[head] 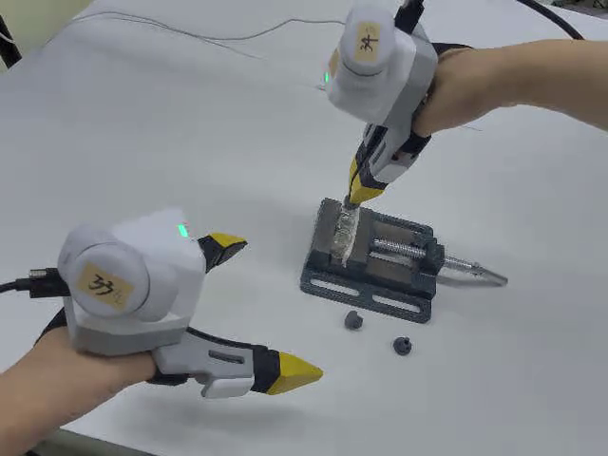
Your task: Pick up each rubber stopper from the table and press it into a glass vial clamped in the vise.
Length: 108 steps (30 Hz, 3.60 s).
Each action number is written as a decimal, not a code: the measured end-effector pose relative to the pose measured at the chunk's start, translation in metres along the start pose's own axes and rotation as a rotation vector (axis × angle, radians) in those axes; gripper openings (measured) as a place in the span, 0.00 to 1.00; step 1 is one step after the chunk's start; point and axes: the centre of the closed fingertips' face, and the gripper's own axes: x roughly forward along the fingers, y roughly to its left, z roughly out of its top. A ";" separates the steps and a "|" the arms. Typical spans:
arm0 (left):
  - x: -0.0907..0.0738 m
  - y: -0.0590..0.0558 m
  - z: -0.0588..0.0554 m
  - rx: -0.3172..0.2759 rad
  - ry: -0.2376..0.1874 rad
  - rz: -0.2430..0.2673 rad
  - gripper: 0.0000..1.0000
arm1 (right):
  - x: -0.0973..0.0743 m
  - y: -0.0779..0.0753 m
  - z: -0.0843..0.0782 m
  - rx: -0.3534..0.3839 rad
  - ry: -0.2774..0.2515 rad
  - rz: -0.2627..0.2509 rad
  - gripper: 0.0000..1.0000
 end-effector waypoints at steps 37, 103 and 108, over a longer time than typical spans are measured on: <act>0.007 0.006 0.001 -0.032 -0.017 0.008 0.95 | 0.008 -0.012 -0.003 0.072 0.075 0.071 0.00; -0.020 -0.006 0.027 0.039 -0.039 0.033 0.95 | -0.001 -0.001 -0.017 0.013 0.032 -0.079 0.34; -0.019 -0.009 0.027 0.041 -0.040 0.027 0.95 | -0.001 0.003 -0.016 0.039 -0.045 -0.092 0.45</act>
